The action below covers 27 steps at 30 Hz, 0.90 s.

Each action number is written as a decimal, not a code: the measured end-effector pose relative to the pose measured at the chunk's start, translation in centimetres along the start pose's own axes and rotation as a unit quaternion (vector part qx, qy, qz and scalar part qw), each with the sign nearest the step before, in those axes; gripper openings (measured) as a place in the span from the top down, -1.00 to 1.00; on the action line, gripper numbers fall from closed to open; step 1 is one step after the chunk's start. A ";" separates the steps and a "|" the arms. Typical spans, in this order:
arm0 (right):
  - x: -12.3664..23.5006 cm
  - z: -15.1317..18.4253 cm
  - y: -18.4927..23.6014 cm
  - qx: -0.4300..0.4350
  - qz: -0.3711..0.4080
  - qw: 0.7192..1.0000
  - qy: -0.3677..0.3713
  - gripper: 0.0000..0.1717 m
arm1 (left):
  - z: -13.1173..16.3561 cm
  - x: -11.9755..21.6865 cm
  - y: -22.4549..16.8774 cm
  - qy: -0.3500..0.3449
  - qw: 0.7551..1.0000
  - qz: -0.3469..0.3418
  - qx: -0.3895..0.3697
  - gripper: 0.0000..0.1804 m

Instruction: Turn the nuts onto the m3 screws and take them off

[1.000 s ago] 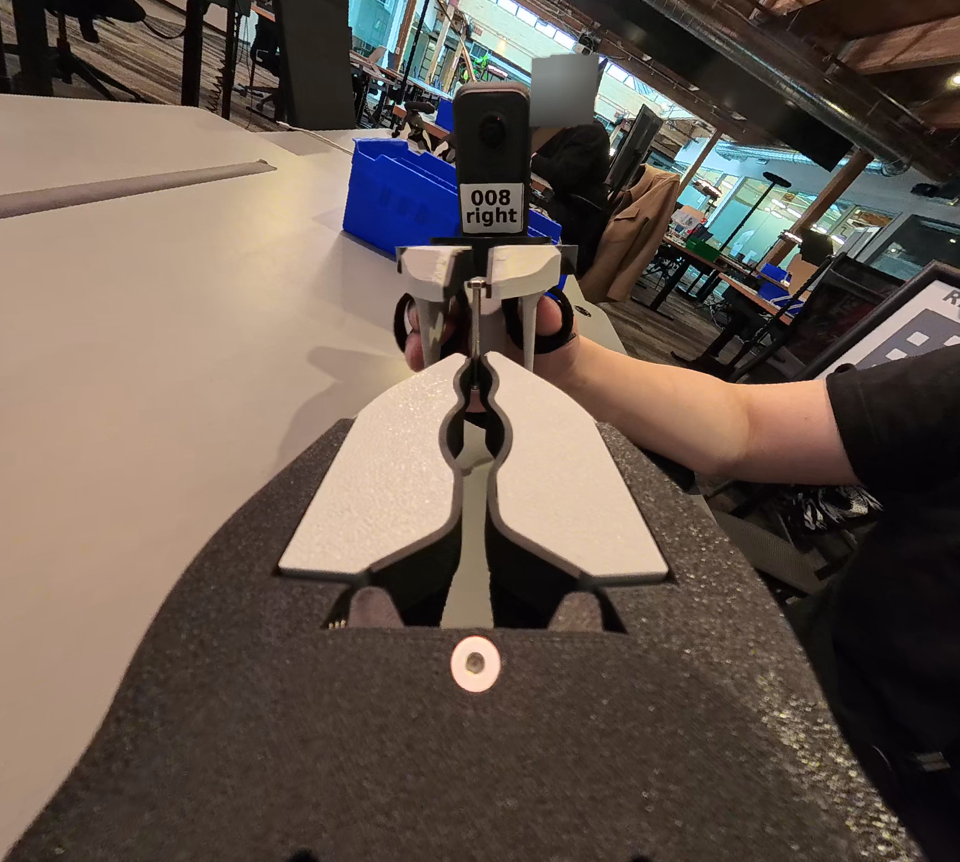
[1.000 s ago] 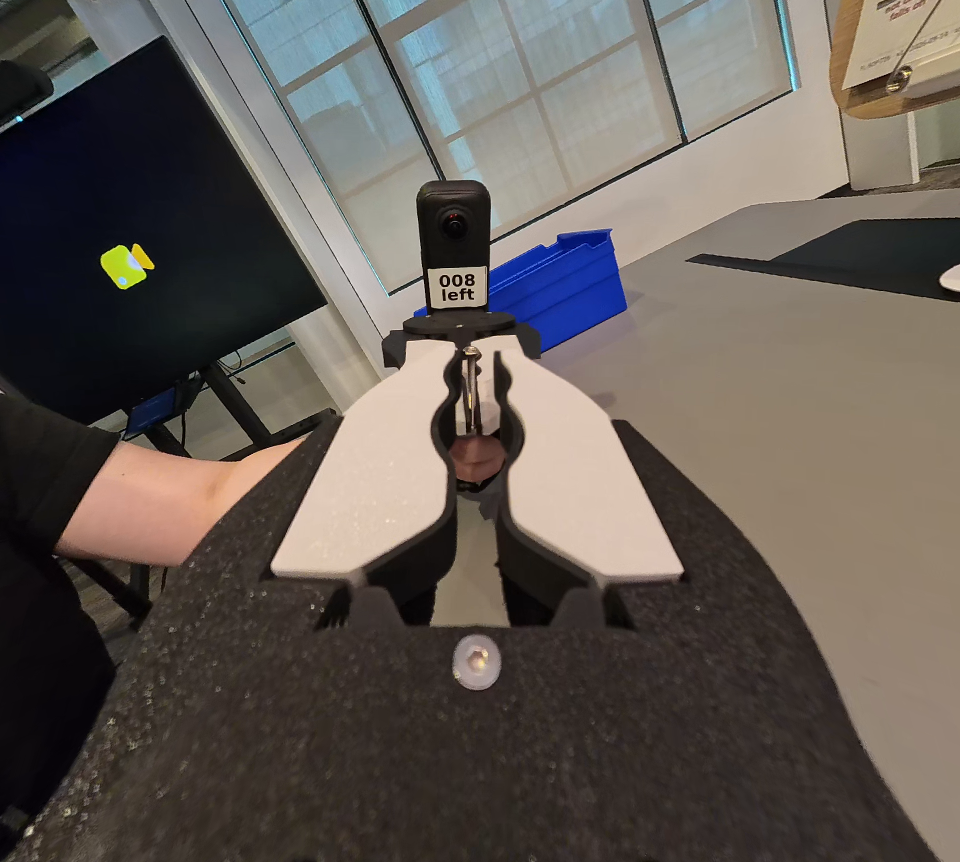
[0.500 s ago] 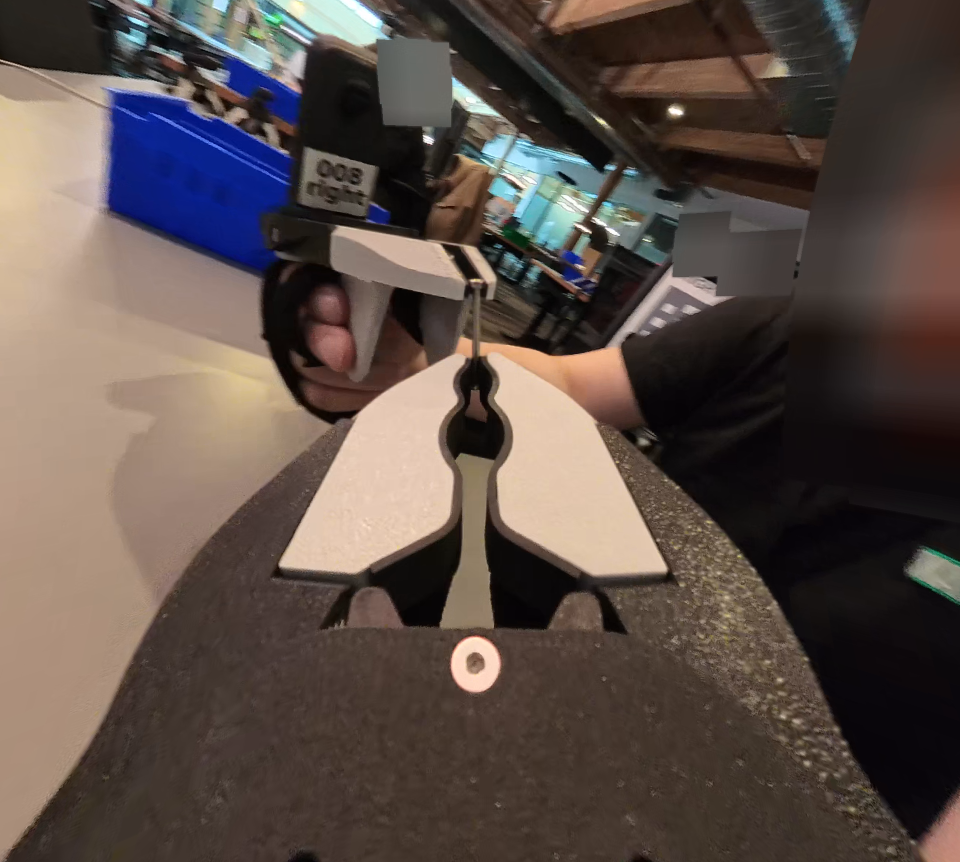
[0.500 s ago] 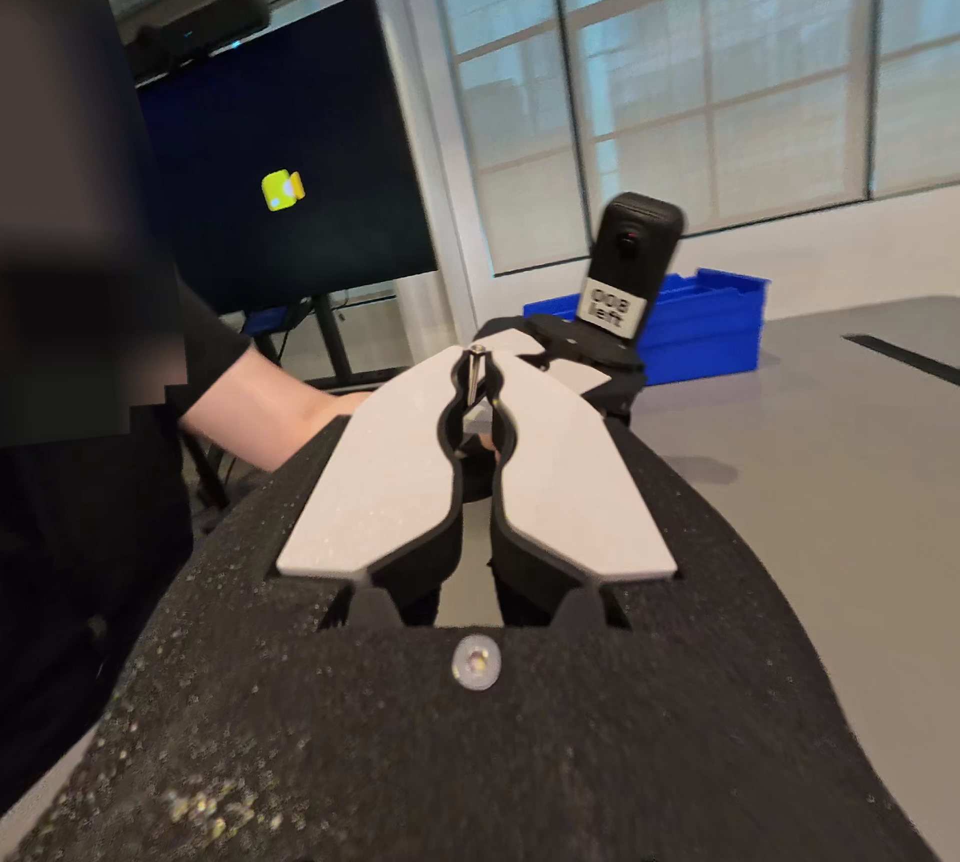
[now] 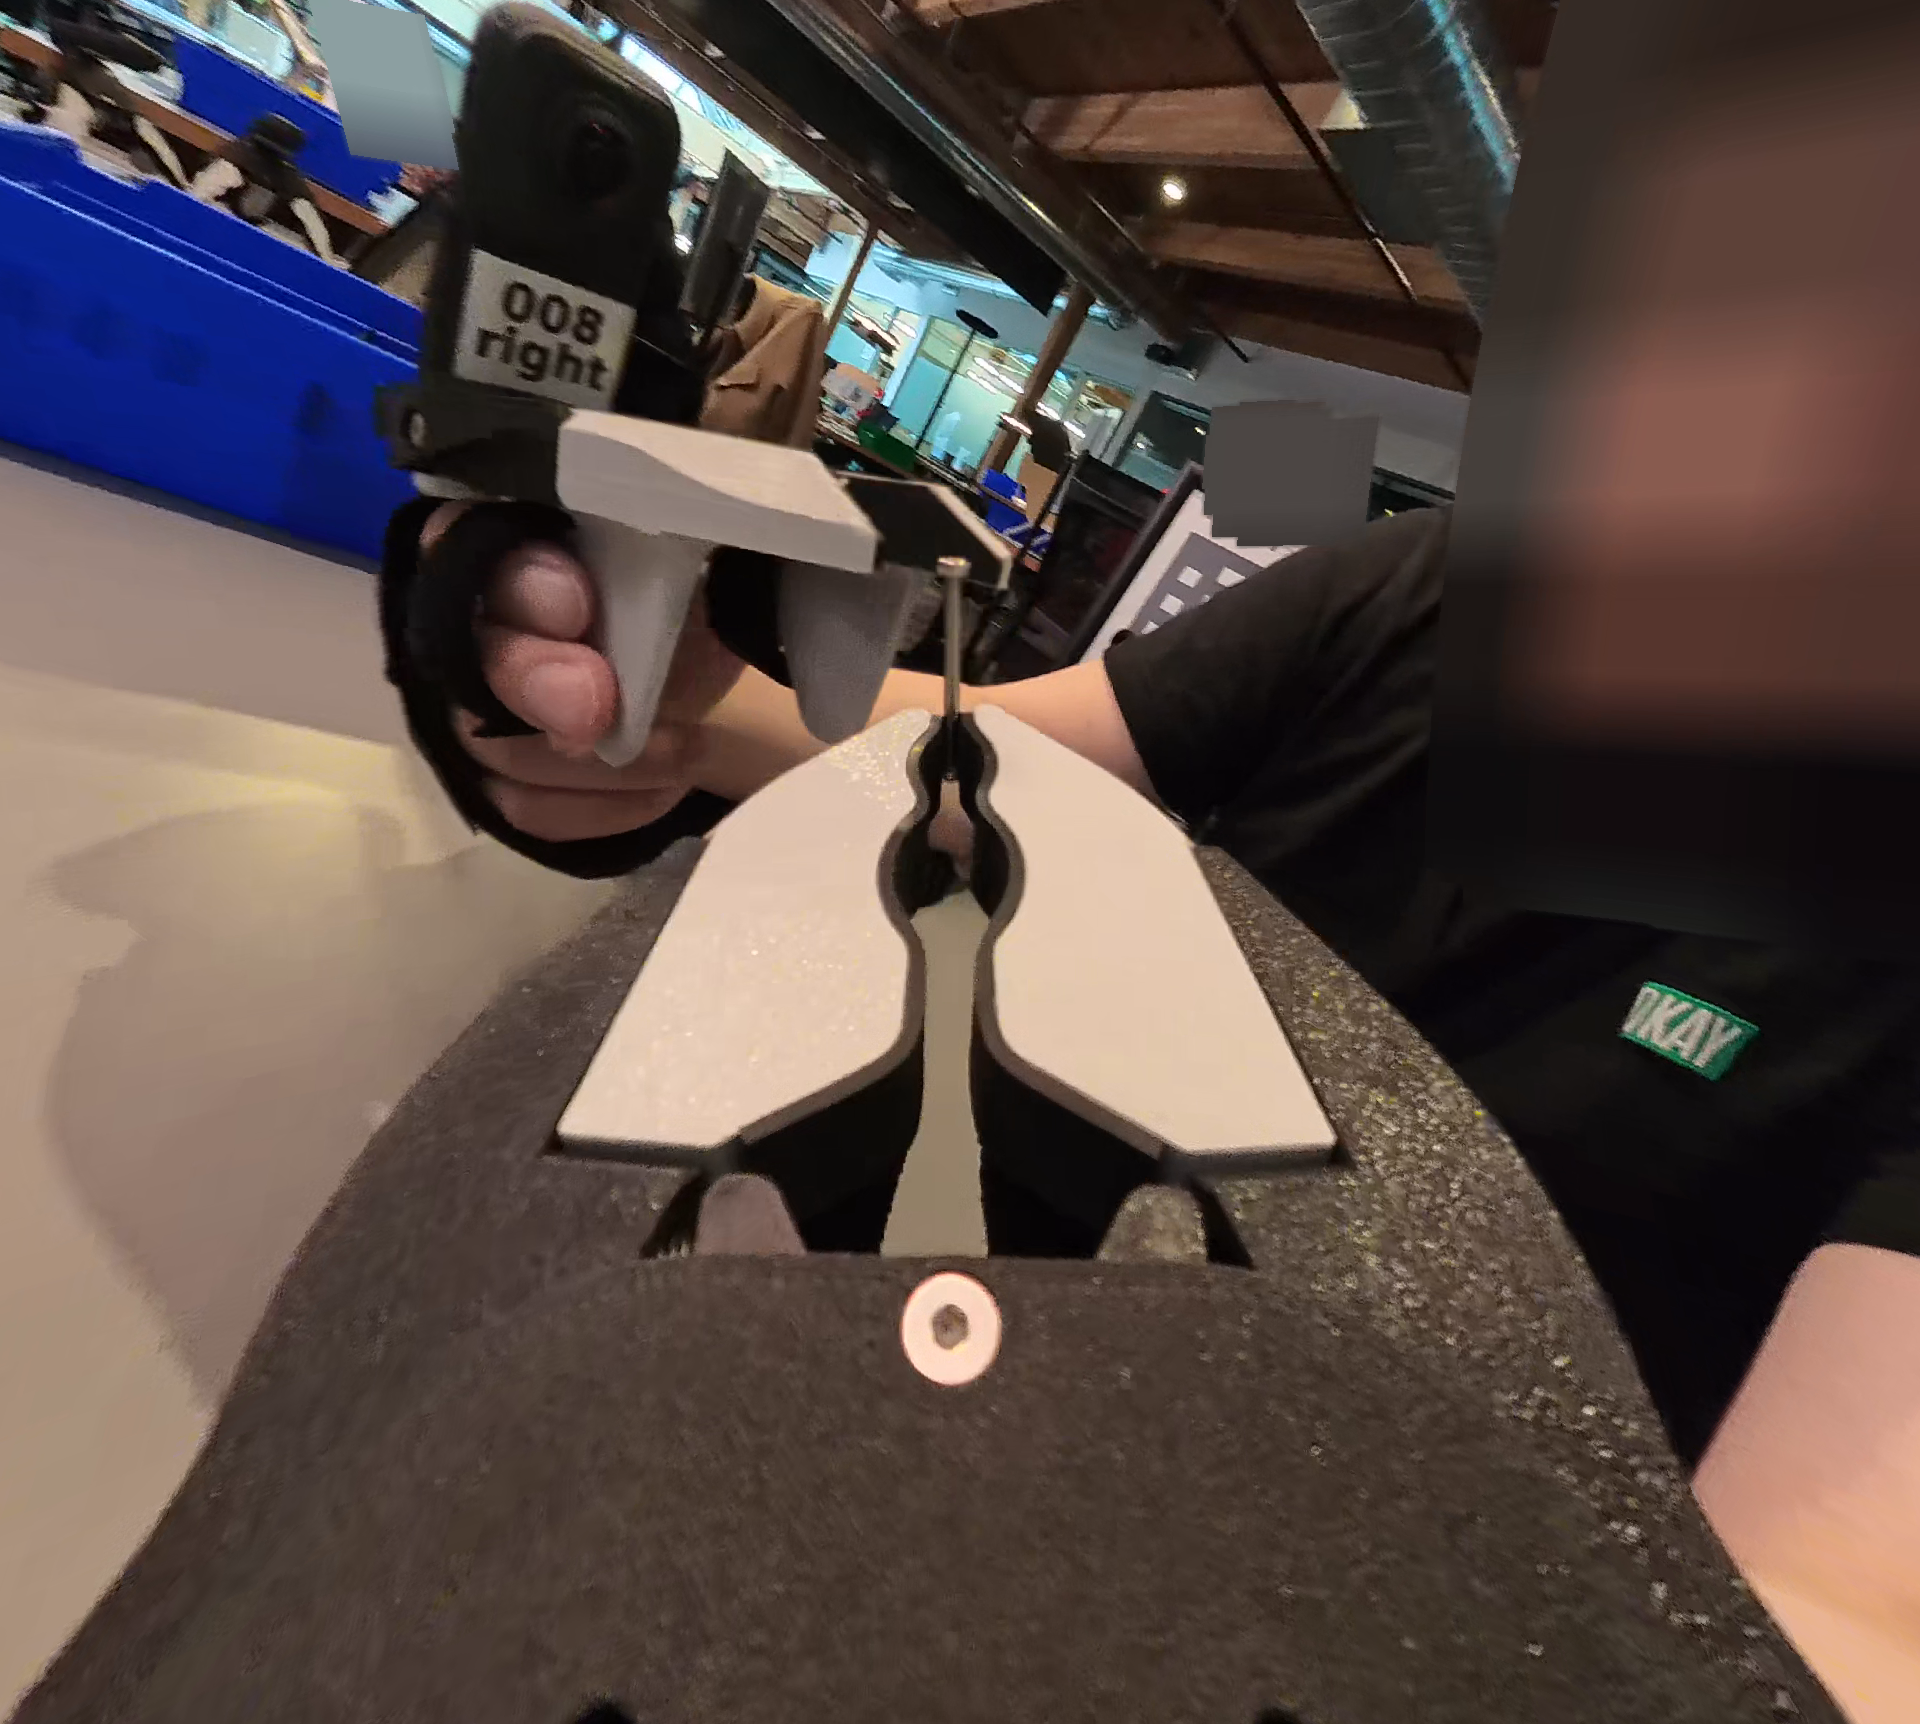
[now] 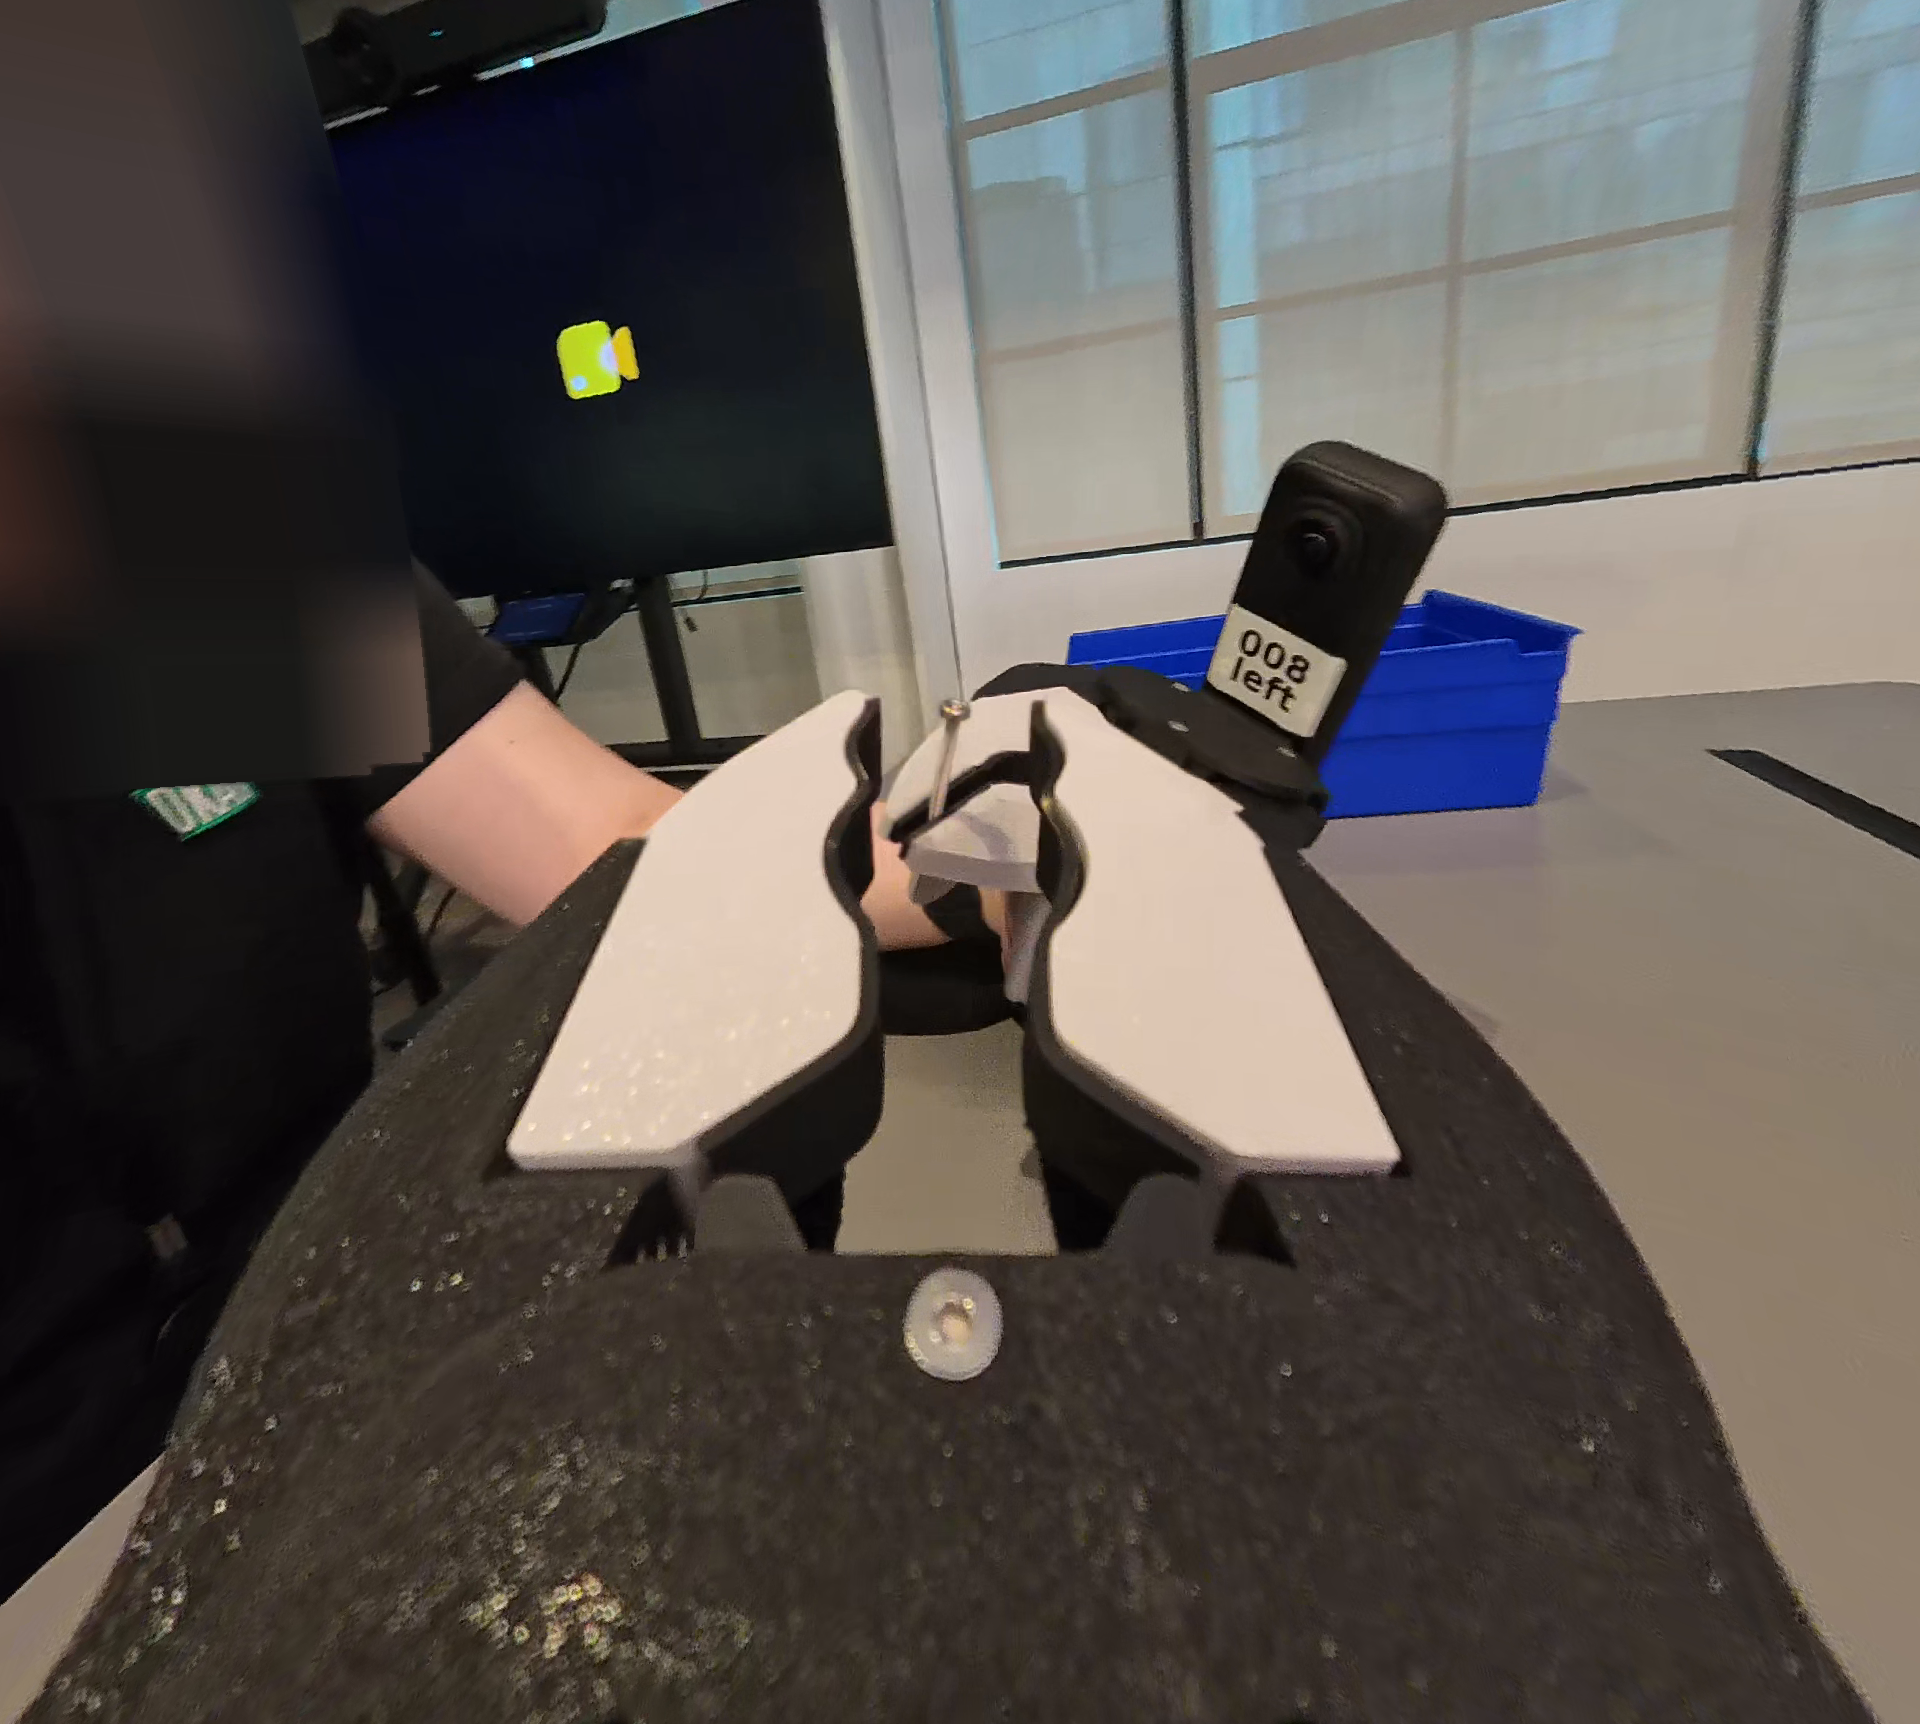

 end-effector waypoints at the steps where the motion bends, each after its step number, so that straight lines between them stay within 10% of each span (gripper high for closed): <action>1: 0.1 -0.1 -0.3 -0.001 0.012 1.000 -0.002 0.69 | -0.1 0.2 0.4 -0.003 1.000 -0.019 -0.002 0.98; 13: 1.8 0.2 -5.1 -0.003 0.249 0.968 0.017 0.73 | -1.0 2.2 5.2 -0.006 0.955 -0.281 -0.100 0.98; 27: 1.4 0.6 -5.7 0.023 0.305 0.952 0.021 0.73 | -1.5 2.6 5.6 0.003 0.922 -0.349 -0.167 0.98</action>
Point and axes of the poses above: each gripper's, where its closed fingertips meet, x back along the fingers, z out of its underside, y = z × x across the jaws, the point moved 4 cm from there along x, back along the fingers, and after that the axes turned 2 degrees about -x, right-handed, at the moved point
